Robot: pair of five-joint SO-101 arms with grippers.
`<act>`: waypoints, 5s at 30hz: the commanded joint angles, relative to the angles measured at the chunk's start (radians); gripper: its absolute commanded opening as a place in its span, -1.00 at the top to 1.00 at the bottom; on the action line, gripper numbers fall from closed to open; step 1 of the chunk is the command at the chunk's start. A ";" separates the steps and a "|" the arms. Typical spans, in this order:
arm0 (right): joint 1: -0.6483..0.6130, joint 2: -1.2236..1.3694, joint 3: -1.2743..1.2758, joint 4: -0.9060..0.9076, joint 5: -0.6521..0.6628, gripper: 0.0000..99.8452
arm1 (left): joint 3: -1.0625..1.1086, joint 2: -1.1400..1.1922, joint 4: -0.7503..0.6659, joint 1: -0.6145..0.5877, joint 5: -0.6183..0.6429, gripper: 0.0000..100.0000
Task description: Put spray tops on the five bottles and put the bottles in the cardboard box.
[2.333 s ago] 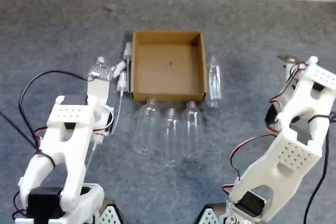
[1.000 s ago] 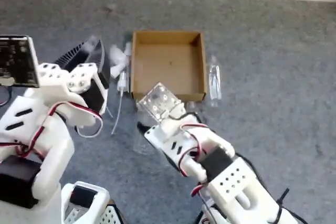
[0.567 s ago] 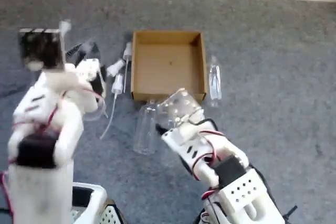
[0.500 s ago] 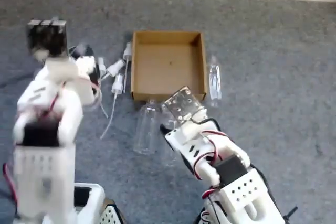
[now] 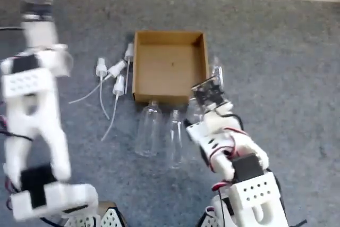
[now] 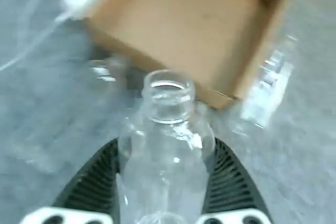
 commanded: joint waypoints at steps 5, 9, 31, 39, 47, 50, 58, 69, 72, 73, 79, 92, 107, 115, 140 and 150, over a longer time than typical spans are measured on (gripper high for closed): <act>0.096 -0.019 -0.062 0.045 0.044 0.99 | -0.584 0.501 -0.127 -0.351 0.021 0.70; 0.097 -0.019 -0.061 0.065 0.044 0.99 | -0.898 0.768 -0.127 -0.467 0.021 0.70; 0.094 -0.021 -0.061 0.065 0.049 0.99 | -1.753 1.483 -0.133 -0.647 0.095 0.70; 0.097 -0.025 -0.061 0.065 0.049 0.99 | -1.744 1.500 -0.218 -0.697 0.155 0.70; 0.097 -0.025 -0.061 0.065 0.049 0.99 | -1.578 1.498 -0.339 -0.723 0.064 0.70; 0.097 -0.027 -0.061 0.067 0.049 0.99 | -1.540 1.498 -0.361 -0.723 0.044 0.70; 0.096 -0.027 -0.061 0.067 0.049 0.99 | -1.535 1.491 -0.180 -0.697 0.043 0.70; 0.094 -0.027 -0.061 0.067 0.049 0.99 | -1.774 1.506 0.216 -0.680 0.044 0.90; 0.094 -0.027 -0.059 0.067 0.049 0.99 | -1.837 1.504 0.264 -0.680 0.048 0.89; 0.094 -0.027 -0.059 0.067 0.049 0.99 | -1.837 1.501 0.270 -0.685 0.049 0.85; 0.094 -0.027 -0.059 0.067 0.049 0.99 | -1.833 1.472 0.264 -0.700 0.049 0.71; 0.094 -0.027 -0.059 0.067 0.049 0.99 | -1.779 1.472 0.006 -0.733 0.164 0.70; 0.094 -0.027 -0.059 0.067 0.049 0.99 | -1.589 1.472 -0.157 -0.734 0.163 0.94; 0.094 -0.027 -0.059 0.067 0.049 0.99 | -1.689 1.438 0.107 -0.710 0.132 0.99; 0.094 -0.027 -0.059 0.065 0.051 0.99 | -1.735 1.271 0.813 -0.231 -0.641 1.00; 0.094 -0.024 -0.059 0.059 0.051 0.99 | -1.480 1.056 0.815 -0.254 -0.462 1.00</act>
